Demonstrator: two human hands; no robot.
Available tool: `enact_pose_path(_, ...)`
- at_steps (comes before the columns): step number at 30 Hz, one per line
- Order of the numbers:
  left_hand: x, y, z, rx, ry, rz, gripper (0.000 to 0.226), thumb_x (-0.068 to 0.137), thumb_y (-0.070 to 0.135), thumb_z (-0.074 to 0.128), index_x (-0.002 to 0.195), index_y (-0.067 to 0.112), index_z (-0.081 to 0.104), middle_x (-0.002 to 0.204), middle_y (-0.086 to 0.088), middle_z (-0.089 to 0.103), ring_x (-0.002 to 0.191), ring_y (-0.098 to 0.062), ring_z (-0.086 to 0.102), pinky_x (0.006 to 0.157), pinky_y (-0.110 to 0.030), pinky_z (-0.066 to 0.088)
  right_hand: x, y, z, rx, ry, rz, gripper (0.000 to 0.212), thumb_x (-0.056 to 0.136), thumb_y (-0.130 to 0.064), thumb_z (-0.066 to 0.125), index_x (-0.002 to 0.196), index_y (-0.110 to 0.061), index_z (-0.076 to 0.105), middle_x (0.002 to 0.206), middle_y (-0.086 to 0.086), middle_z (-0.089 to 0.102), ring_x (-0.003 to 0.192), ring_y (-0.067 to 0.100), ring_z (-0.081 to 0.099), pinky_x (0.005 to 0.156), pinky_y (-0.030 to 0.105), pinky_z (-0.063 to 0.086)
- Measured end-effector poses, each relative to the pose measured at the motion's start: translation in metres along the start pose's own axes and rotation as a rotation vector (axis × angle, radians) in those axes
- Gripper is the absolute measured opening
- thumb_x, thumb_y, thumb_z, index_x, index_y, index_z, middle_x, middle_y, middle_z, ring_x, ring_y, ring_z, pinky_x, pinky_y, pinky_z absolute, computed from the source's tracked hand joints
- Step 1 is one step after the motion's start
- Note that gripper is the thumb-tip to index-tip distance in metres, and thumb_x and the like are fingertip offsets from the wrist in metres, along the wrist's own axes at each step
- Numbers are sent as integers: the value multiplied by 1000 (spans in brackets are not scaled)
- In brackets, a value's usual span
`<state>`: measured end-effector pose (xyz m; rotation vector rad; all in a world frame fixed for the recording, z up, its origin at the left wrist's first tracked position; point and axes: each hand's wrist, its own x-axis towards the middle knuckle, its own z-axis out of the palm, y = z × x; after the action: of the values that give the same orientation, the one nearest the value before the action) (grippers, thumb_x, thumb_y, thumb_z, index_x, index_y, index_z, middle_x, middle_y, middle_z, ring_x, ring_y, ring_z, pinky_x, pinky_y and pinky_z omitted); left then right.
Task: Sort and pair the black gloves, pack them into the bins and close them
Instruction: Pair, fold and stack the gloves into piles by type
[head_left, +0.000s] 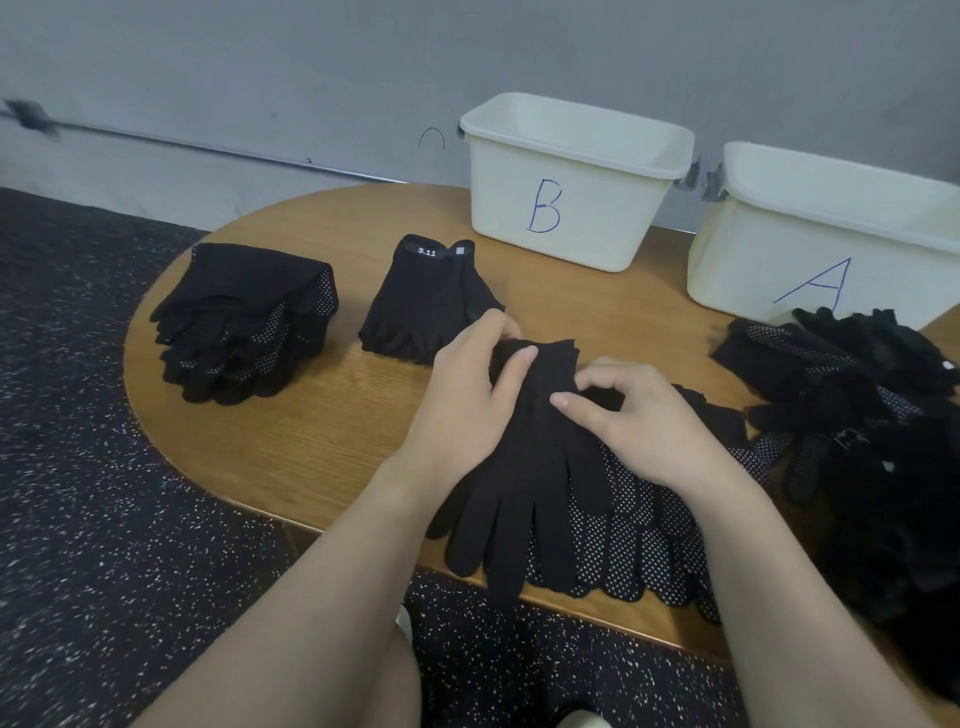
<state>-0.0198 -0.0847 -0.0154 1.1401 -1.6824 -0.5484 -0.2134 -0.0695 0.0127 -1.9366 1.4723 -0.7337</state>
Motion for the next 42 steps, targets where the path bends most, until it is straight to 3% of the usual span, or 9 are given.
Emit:
enact_pose_path(4,-1,3,-5,-90,26,-80,12,100,17,66,94,19,56,78,9,57,72,-18,56,69,-34,51,-3,2,3,-86,51,-78,22,96,-34,69,91,-13,74,110,-6,71,120,11,54,118,48,31)
enact_pose_path(7,-1,5,-13,-195,36,-133,12,98,10,67,97,16,57,84,5,61,75,-14,61,72,-33,53,-5,2,4,-94,57,-63,17,95,-34,70,95,-18,76,118,-15,70,137,4,45,124,48,22)
enact_pose_path(11,-1,2,-25,-304,25,-192,19,96,0,67,110,12,62,113,1,69,107,-7,68,99,-36,56,-6,0,7,-143,52,-75,8,89,-40,75,93,-33,75,115,-39,54,142,-3,35,129,43,2)
enact_pose_path(14,-4,1,-31,-291,-41,-217,40,93,5,73,127,22,62,124,8,70,121,-5,64,108,-40,51,-7,-4,9,-191,54,-121,16,88,-38,77,90,-48,65,122,-35,55,147,-3,27,128,39,-5)
enact_pose_path(20,-15,6,-39,-152,-85,-122,26,89,15,81,111,27,75,102,17,74,102,-1,68,92,-28,56,-16,-7,9,-126,37,-151,21,93,-20,75,110,-31,75,124,-31,62,137,-6,43,129,38,11)
enact_pose_path(25,-36,22,-50,-99,-90,21,18,88,17,80,97,32,75,92,17,74,91,-4,70,80,-17,54,-31,-12,9,-75,45,-185,27,89,-25,78,115,-30,75,122,-33,60,126,-16,50,120,31,35)
enact_pose_path(30,-61,32,-61,67,-223,64,16,91,24,77,105,31,77,93,13,69,91,-7,67,79,-34,56,-44,-14,10,-150,11,-199,27,90,-18,76,115,-30,78,116,-28,69,130,-1,54,122,43,32)
enact_pose_path(36,-77,47,-67,250,-306,243,20,94,16,74,113,18,78,97,8,73,91,-7,63,80,-32,54,-51,-13,14,-168,17,-181,44,86,3,72,116,-28,77,115,-30,63,129,4,55,121,45,35)
enact_pose_path(42,-83,52,-73,387,-390,319,20,92,7,71,111,13,76,104,5,75,98,-16,64,84,-39,56,-55,-12,15,-192,-6,-173,43,89,-1,69,122,-29,75,130,-15,66,135,6,51,122,44,33)
